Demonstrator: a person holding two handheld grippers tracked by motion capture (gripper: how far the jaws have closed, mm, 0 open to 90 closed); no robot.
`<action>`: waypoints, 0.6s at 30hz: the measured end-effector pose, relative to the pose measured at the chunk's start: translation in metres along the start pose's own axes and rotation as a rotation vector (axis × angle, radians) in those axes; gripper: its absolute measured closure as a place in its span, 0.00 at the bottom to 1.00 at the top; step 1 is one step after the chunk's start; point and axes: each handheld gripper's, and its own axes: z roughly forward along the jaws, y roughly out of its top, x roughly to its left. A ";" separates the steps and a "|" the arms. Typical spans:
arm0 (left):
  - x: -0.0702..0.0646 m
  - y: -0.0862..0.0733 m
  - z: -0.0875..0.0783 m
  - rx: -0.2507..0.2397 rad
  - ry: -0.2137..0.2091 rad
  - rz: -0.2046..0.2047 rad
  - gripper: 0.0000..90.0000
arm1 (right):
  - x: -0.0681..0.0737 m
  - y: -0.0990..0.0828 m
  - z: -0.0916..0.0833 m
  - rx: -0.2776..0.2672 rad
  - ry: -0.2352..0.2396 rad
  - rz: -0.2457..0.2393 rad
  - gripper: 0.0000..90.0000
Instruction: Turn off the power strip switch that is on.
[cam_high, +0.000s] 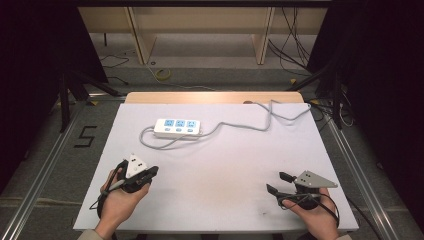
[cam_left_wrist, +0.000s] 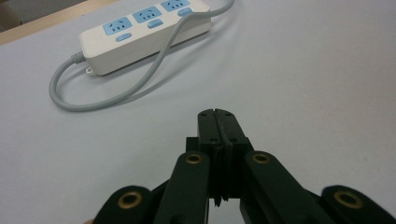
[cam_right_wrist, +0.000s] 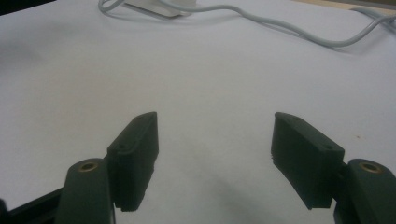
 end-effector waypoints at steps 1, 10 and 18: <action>0.000 0.000 0.000 0.000 0.000 0.000 1.00 | 0.000 0.000 0.000 -0.001 0.000 0.000 0.37; 0.006 0.010 0.006 0.004 0.010 -0.007 1.00 | 0.000 0.000 -0.001 -0.002 -0.001 0.004 0.37; 0.011 0.014 0.010 0.019 0.017 -0.009 1.00 | 0.000 0.000 -0.001 -0.004 0.000 -0.002 0.37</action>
